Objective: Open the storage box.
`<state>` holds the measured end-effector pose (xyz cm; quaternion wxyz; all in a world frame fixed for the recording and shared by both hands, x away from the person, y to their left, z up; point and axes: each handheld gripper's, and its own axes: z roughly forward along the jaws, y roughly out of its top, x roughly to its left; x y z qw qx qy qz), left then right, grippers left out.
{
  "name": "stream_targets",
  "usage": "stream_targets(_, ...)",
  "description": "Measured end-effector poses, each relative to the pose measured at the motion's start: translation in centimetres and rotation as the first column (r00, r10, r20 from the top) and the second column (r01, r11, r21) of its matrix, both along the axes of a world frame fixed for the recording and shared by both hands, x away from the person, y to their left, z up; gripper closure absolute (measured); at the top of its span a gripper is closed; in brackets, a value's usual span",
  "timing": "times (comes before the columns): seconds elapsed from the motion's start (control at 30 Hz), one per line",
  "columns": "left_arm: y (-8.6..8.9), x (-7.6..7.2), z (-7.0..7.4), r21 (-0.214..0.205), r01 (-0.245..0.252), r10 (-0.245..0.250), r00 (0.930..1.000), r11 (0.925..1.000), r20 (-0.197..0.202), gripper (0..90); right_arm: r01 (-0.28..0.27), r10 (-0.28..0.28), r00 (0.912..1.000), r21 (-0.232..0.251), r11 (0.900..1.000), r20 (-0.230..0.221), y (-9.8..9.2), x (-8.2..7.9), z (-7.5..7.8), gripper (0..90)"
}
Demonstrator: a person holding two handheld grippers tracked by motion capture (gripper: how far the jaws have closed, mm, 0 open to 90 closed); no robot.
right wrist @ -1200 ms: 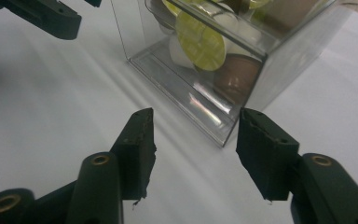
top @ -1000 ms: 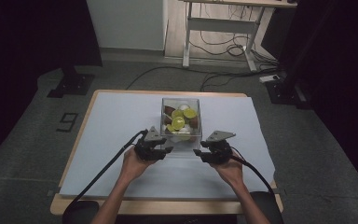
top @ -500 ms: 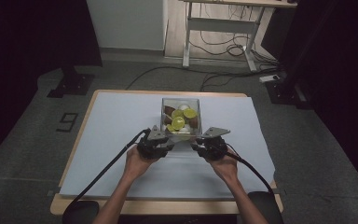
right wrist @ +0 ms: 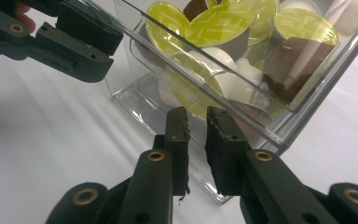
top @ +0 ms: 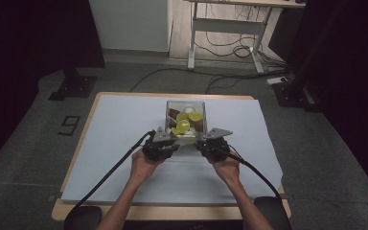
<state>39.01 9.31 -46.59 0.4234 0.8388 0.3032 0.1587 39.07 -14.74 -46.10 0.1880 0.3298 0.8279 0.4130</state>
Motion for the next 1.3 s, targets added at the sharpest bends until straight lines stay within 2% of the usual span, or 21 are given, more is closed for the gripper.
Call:
stream_targets(0.3, -0.48, 0.26, -0.32, -0.021, 0.004, -0.003, 1.0, 0.9998, 0.008, 72.0, 0.004, -0.004, 1.0, -0.005, 1.0, -0.001, 0.69, 0.45, -0.29, 79.6)
stream_targets(0.73, -0.56, 0.4, -0.42, -0.06, 0.003, -0.004, 1.0, 0.9982, -0.002, 76.3, -0.01, 0.01, 0.9999, 0.027, 0.9996, -0.009, 0.84, 0.65, -0.5, 78.7)
stream_targets(0.9, -0.6, 0.25, -0.35, -0.051, -0.004, 0.004, 1.0, 0.9987, 0.002, 76.7, -0.015, 0.016, 0.9995, 0.056, 0.9983, -0.027, 0.7, 0.73, -0.54, 78.1)
stream_targets(1.3, -0.8, -0.51, -0.08, -0.026, -0.003, 0.004, 0.9998, 0.9997, 0.021, 76.3, -0.025, 0.027, 0.9994, 0.066, 0.9975, -0.02, 0.64, 0.22, -0.24, 78.1)
